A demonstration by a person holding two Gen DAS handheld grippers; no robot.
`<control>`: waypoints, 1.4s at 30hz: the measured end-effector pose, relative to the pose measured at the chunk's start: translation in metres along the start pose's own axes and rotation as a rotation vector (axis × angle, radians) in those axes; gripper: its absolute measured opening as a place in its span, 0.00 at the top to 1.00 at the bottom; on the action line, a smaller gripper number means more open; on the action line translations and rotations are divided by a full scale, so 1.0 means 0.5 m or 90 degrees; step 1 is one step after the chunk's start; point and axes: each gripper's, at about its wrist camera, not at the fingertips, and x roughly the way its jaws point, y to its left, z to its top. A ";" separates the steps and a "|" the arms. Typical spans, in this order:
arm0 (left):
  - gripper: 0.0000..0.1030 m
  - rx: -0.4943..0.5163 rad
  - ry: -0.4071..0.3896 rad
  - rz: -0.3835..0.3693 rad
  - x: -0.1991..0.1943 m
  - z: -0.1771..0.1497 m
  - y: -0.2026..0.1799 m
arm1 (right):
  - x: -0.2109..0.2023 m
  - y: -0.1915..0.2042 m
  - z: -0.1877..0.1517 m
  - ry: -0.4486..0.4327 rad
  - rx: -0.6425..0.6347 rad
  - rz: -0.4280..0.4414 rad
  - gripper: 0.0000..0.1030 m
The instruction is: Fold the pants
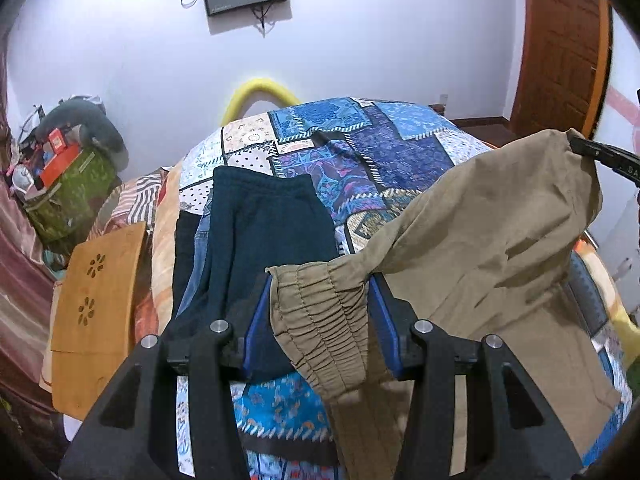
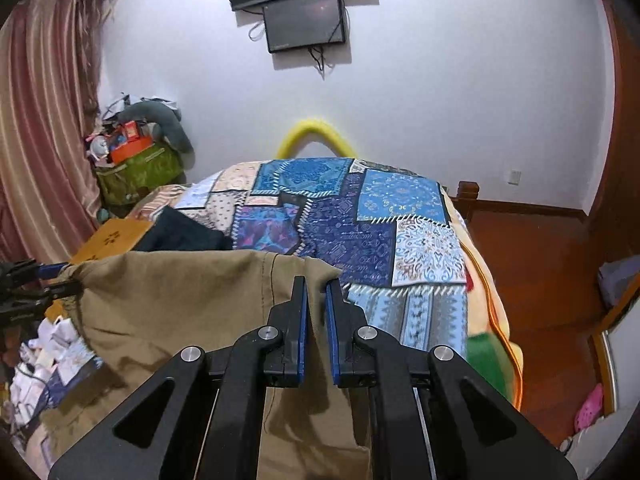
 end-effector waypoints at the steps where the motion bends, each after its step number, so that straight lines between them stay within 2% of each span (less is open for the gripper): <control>1: 0.53 0.002 -0.001 -0.002 -0.012 -0.010 -0.004 | -0.015 0.003 -0.009 -0.002 0.003 0.004 0.93; 10: 0.53 0.028 0.014 -0.007 -0.104 -0.116 -0.036 | -0.129 0.037 -0.106 0.002 0.012 0.023 0.93; 17: 0.53 0.024 0.038 -0.025 -0.138 -0.210 -0.051 | -0.188 0.062 -0.205 0.029 0.019 0.033 0.93; 30: 0.53 0.011 0.083 -0.029 -0.155 -0.333 -0.076 | -0.211 0.081 -0.388 0.114 0.043 0.010 0.92; 36: 0.52 0.009 0.089 -0.007 -0.176 -0.365 -0.077 | -0.225 0.100 -0.444 0.150 0.031 -0.010 0.90; 38: 0.49 0.016 0.084 0.005 -0.190 -0.367 -0.079 | -0.239 0.104 -0.455 0.152 0.027 -0.017 0.90; 41: 0.35 0.032 0.065 0.025 -0.214 -0.358 -0.085 | -0.267 0.107 -0.457 0.141 0.027 -0.024 0.88; 42: 0.27 0.039 0.058 0.031 -0.220 -0.353 -0.089 | -0.276 0.109 -0.456 0.135 0.026 -0.026 0.87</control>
